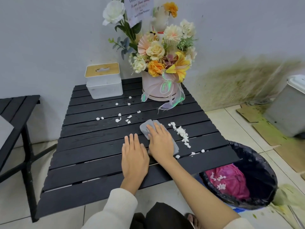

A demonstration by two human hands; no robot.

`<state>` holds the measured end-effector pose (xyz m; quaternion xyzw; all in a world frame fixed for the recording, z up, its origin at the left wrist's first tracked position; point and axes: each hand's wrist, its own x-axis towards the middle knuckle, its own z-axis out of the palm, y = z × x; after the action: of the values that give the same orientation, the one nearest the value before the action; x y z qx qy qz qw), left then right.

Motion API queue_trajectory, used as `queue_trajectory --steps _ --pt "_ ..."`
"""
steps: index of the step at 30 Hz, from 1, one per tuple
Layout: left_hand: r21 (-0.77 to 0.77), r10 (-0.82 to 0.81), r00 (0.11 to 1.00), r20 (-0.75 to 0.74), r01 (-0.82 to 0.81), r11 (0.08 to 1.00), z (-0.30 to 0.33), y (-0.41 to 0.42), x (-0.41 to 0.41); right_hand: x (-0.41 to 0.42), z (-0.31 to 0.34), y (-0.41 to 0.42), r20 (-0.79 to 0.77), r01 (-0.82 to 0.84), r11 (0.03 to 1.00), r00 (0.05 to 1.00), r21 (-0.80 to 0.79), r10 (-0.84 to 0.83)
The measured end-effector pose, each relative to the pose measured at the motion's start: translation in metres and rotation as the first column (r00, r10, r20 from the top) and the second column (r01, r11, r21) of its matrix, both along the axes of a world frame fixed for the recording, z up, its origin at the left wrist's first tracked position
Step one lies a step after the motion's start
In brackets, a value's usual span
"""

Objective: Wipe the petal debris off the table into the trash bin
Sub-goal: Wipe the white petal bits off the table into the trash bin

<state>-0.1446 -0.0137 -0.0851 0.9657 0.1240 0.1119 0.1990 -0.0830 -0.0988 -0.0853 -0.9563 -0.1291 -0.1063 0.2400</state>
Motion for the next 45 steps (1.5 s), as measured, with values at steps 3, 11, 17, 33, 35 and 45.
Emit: queue_trajectory --steps 3,11,17,33,35,45 --pt "0.049 0.006 1.000 -0.013 -0.005 0.999 -0.002 -0.003 0.001 0.023 0.002 -0.020 -0.021 0.068 0.997 0.997 -0.022 -0.068" --pt "0.120 0.017 0.998 -0.060 -0.009 0.993 -0.003 -0.005 0.003 0.023 0.034 -0.067 -0.046 0.346 0.916 0.938 0.206 -0.344" --pt "0.136 0.011 0.999 -0.046 -0.005 0.991 -0.003 -0.002 0.004 -0.026 0.043 -0.026 0.118 0.200 0.955 0.966 0.220 -0.229" --pt "0.137 0.022 0.999 -0.036 -0.017 0.990 -0.007 -0.002 0.007 -0.004 0.006 -0.118 0.092 0.260 0.960 0.959 0.105 -0.270" --pt "0.149 0.025 0.999 -0.037 -0.019 0.989 -0.007 -0.003 0.007 0.002 0.016 -0.115 0.084 0.346 0.903 0.922 0.254 -0.377" --pt "0.173 0.021 0.999 -0.026 -0.017 0.985 -0.007 -0.002 0.009 0.021 0.004 -0.002 0.034 0.084 0.995 0.996 -0.049 -0.082"
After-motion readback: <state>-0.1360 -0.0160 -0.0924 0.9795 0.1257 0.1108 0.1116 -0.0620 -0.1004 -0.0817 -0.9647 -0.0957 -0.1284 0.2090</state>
